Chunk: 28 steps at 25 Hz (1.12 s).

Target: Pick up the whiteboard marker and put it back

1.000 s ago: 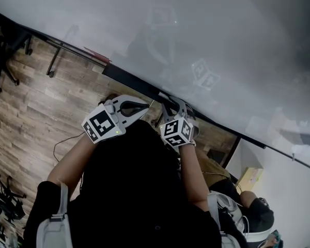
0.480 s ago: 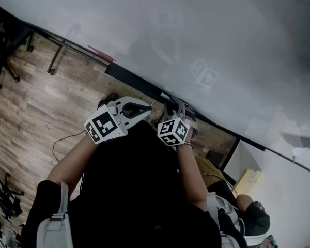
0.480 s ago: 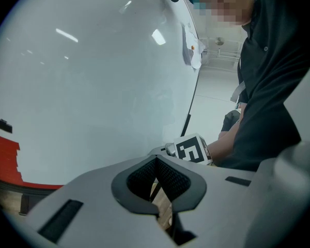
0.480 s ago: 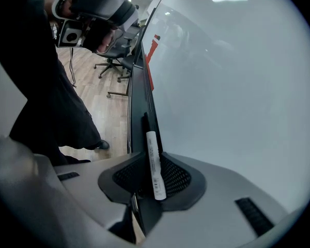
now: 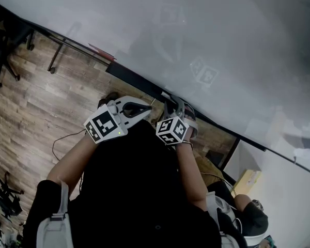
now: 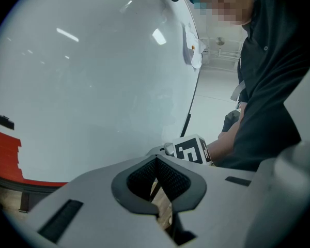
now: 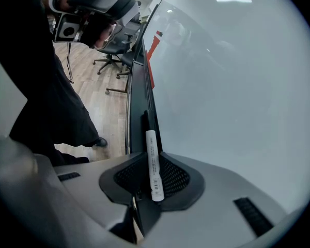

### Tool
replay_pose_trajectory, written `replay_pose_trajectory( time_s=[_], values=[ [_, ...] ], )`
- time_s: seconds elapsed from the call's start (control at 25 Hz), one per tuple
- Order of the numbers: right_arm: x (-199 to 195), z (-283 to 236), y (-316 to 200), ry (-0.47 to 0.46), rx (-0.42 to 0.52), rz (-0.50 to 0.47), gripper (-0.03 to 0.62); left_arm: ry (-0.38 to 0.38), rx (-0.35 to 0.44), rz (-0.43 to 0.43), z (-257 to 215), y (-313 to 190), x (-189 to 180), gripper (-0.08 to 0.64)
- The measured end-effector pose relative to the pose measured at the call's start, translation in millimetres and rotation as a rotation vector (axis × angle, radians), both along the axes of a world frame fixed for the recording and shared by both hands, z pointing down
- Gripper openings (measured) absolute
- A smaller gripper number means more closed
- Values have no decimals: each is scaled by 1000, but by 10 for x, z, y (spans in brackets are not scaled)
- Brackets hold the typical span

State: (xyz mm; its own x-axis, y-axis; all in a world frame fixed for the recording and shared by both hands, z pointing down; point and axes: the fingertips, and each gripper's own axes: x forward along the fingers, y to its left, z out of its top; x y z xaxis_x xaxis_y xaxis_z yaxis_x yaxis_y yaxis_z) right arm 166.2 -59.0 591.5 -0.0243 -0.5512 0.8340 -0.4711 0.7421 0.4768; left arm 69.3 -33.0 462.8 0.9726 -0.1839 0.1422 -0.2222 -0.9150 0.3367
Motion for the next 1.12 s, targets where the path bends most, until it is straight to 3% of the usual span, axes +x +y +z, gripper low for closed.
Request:
replay_pose_trajectory(
  time_s=[0.8, 0.96, 1.12],
  values=[
    [-182, -229, -10, -98, 51, -32, 74, -7, 13, 0, 1, 12, -10, 12],
    [-263, -448, -2, -158, 92, -37, 74, -12, 23, 0, -49, -10, -27, 12],
    [-351, -742, 14, -281, 168, -73, 74, -12, 46, -1, -124, -85, -38, 12]
  ],
)
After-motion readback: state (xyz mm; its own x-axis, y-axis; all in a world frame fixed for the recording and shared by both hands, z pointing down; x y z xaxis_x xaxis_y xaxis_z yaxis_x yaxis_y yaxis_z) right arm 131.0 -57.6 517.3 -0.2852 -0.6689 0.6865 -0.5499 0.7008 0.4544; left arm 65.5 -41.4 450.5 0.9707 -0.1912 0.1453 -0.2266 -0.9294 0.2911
